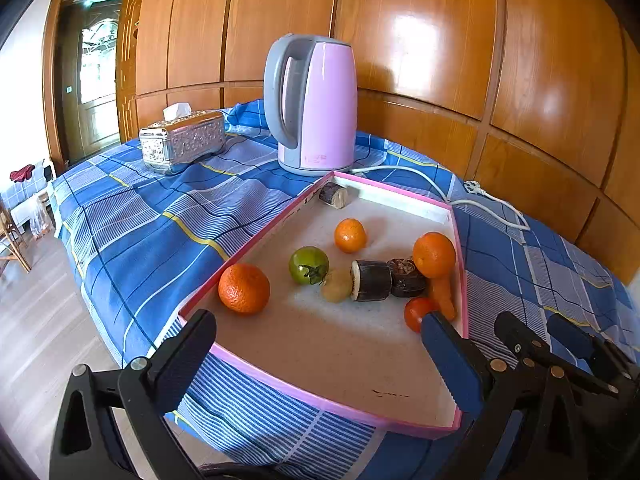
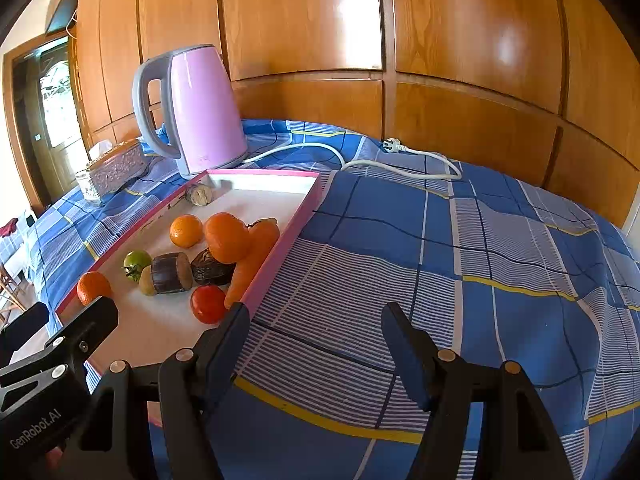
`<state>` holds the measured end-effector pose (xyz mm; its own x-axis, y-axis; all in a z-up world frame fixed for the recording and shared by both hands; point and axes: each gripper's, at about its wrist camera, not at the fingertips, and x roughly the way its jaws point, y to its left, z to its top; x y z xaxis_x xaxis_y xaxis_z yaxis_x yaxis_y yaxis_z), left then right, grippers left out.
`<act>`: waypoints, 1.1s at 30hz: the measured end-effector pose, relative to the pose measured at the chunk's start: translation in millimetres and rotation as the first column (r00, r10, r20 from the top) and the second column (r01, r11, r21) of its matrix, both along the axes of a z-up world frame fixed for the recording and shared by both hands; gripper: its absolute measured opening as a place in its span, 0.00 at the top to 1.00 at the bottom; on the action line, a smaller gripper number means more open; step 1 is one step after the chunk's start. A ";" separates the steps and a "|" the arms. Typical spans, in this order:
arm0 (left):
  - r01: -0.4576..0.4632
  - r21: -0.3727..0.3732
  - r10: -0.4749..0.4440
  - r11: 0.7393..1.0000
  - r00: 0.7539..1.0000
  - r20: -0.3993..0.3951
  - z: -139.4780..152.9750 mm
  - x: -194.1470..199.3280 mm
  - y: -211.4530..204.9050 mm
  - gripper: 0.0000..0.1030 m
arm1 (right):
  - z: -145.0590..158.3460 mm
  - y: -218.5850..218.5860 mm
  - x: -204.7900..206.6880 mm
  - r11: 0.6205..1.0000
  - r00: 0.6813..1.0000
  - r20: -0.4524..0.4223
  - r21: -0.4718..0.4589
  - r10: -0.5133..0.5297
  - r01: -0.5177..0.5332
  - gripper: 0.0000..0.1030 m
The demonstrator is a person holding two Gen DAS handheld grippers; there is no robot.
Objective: Organize fruits
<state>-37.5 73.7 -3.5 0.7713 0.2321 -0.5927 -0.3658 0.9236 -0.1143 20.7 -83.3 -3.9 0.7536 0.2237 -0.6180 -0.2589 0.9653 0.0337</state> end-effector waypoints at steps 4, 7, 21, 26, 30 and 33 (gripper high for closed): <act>-0.011 -0.019 0.011 1.000 1.000 -0.001 -1.3 -0.3 3.4 0.00 | 0.2 2.1 -0.6 1.000 1.000 0.007 -0.009 0.009 -0.009 0.33; -0.014 -0.021 0.014 1.000 1.000 0.002 -1.6 -1.2 3.0 0.00 | -1.4 3.8 0.2 1.000 1.000 0.002 -0.021 0.011 -0.011 0.33; -0.011 -0.017 0.011 1.000 1.000 0.001 -1.0 -1.1 1.9 0.00 | -1.2 2.4 0.3 1.000 1.000 0.004 -0.018 0.008 -0.008 0.33; -0.012 -0.018 0.012 1.000 1.000 0.002 -1.0 -0.9 1.8 0.00 | -0.9 2.4 0.2 1.000 1.000 0.005 -0.018 0.008 -0.008 0.33; -0.011 -0.019 0.011 1.000 1.000 0.001 -0.9 -0.9 1.6 0.00 | -0.4 2.8 -0.2 1.000 1.000 0.005 -0.019 0.008 -0.008 0.33; -0.012 -0.018 0.012 1.000 1.000 0.002 -0.9 -0.9 1.8 0.00 | -0.3 2.9 -0.3 1.000 1.000 0.005 -0.019 0.008 -0.008 0.33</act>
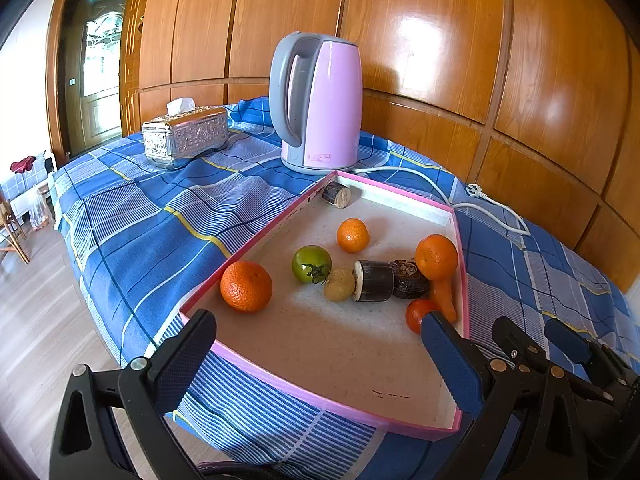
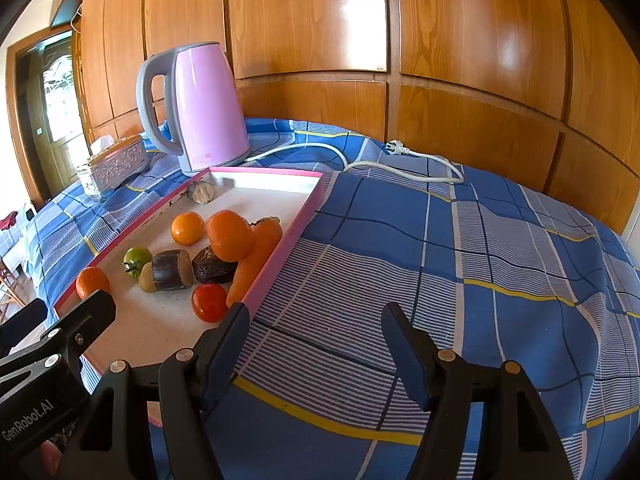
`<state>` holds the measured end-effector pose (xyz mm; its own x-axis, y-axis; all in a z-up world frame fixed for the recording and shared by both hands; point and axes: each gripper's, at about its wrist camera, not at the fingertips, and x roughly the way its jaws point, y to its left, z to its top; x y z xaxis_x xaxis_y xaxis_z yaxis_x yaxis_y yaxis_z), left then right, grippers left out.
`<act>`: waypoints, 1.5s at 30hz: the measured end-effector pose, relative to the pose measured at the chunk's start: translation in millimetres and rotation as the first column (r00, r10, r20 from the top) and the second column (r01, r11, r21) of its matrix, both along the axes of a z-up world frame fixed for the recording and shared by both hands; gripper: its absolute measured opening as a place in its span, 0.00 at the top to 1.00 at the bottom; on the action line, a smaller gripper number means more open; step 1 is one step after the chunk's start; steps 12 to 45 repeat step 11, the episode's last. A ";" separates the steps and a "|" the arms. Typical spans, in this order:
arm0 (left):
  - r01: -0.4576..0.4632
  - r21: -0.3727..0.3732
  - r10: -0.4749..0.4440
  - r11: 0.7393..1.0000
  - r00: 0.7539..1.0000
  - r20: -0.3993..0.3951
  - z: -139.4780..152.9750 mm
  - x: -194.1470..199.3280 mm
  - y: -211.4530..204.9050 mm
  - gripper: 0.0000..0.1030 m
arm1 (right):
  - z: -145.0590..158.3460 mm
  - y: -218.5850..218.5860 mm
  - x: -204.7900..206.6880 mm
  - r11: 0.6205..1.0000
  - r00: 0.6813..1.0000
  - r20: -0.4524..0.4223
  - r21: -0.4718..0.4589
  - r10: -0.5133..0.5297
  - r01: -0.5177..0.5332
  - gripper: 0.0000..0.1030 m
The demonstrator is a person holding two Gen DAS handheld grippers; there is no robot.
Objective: Organize fruits
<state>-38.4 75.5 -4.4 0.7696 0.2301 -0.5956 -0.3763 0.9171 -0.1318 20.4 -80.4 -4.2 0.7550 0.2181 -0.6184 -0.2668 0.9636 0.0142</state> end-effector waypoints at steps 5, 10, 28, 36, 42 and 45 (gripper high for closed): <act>-0.005 0.006 0.005 1.000 1.000 0.005 0.5 -0.9 -0.3 0.00 | -0.2 -0.1 0.1 1.000 1.000 0.002 0.000 0.002 -0.002 0.33; -0.011 0.010 0.011 1.000 1.000 0.029 1.7 -3.8 -0.4 0.01 | -0.6 1.0 0.0 1.000 1.000 0.004 -0.006 0.006 -0.006 0.33; -0.008 0.005 0.008 1.000 1.000 0.028 1.5 -3.5 0.4 0.01 | -0.5 0.9 -0.3 1.000 1.000 0.005 -0.006 0.006 -0.006 0.33; -0.008 0.005 0.008 1.000 1.000 0.028 1.5 -3.5 0.4 0.01 | -0.5 0.9 -0.3 1.000 1.000 0.005 -0.006 0.006 -0.006 0.33; -0.008 0.005 0.008 1.000 1.000 0.028 1.5 -3.5 0.4 0.01 | -0.5 0.9 -0.3 1.000 1.000 0.005 -0.006 0.006 -0.006 0.33; -0.008 0.005 0.008 1.000 1.000 0.028 1.5 -3.5 0.4 0.01 | -0.5 0.9 -0.3 1.000 1.000 0.005 -0.006 0.006 -0.006 0.33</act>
